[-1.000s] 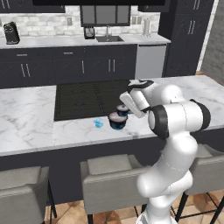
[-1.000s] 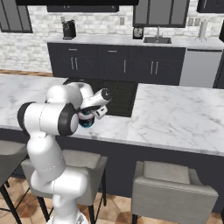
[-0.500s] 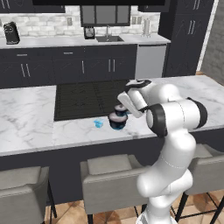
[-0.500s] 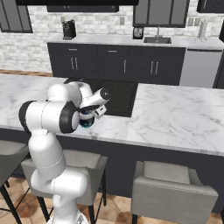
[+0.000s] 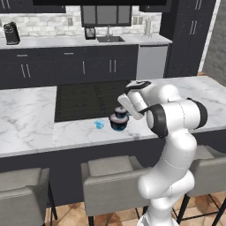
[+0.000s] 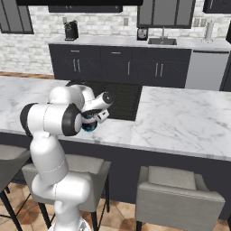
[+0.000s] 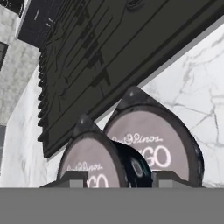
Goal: Stack the yogurt containers by placing the smaller containers on top of the larger containers.
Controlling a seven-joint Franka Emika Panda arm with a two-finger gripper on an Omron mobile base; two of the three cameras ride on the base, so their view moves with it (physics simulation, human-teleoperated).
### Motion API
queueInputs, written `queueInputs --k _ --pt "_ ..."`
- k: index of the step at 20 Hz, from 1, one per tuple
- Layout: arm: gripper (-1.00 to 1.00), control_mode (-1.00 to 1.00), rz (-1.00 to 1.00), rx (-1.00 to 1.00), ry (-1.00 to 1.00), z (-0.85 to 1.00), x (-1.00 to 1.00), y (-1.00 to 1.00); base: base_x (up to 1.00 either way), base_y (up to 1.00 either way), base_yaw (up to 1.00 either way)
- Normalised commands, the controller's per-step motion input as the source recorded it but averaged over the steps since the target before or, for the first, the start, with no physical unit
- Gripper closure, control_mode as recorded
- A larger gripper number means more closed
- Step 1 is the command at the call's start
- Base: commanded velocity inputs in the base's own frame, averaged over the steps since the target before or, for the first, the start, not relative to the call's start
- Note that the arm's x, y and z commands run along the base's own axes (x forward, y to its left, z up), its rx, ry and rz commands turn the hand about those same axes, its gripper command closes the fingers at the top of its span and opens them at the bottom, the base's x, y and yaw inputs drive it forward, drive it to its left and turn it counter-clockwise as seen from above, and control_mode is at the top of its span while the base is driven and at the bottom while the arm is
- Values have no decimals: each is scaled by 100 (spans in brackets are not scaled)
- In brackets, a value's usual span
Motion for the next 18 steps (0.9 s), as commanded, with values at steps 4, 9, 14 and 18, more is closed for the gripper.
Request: queueInputs --k 4,9,14,18 --pt "100 -100 0 0 0 -8 4 0 0 0 0" --pt "100 -100 0 0 0 -7 10 0 0 0 0" --pt "100 -100 0 0 0 -7 13 0 0 0 0" --pt "100 -100 0 0 0 -10 12 1 0 0 0"
